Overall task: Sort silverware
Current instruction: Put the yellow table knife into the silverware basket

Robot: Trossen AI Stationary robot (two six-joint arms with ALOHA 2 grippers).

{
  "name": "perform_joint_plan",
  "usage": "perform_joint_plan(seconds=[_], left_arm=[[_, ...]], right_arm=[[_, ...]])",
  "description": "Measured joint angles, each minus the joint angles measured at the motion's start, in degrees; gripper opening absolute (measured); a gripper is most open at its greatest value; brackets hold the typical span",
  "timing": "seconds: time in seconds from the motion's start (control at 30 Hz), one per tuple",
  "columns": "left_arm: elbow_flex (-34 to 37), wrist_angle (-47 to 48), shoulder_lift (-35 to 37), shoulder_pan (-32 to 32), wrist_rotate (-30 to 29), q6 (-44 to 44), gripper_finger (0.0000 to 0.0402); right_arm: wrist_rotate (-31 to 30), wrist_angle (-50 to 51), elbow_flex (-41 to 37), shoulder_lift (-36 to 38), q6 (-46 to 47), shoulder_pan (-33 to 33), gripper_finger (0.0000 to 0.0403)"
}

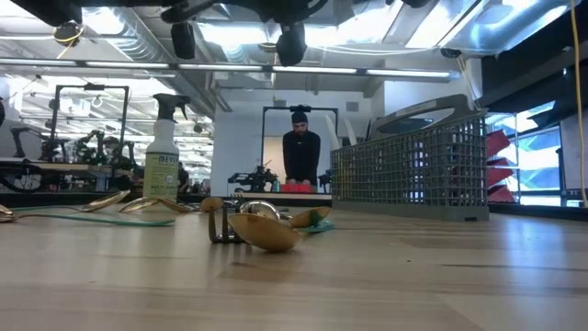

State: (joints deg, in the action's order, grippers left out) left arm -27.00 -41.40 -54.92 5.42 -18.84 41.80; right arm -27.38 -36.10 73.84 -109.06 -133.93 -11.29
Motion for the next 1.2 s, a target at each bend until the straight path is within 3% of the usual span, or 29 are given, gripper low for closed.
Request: perform_joint_plan(seconds=[0.27, 0.7, 0.9, 1.03, 1.2], left_arm=[[0.0, -0.08, 0.0, -0.23, -0.32, -0.05, 0.0065], [0.0, -0.67, 0.03, -0.16, 0.12, -2.51, 0.0171], [0.0, 0.28, 1.94, -0.32, 2.47, -9.96, 0.0224], [0.0, 3.41, 4.85, -0.32, 1.39, -13.16, 0.0235], [0.0, 10.09, 9.33, -0.74, -0.68, -15.2, 0.0237]], right_arm=[[-0.63, -0.4, -0.02, 0.0, 0.2, 0.0, 0.0027], [-2.13, -2.06, -0.02, 0.04, 2.46, -0.73, 0.0027], [-13.59, -3.12, -0.44, 0.04, 4.73, -0.79, 0.0027], [-17.25, -2.8, -5.35, 1.67, 9.54, -0.66, 0.0027], [-13.73, -3.4, -16.2, 6.4, 21.39, 0.04, 0.0027]])
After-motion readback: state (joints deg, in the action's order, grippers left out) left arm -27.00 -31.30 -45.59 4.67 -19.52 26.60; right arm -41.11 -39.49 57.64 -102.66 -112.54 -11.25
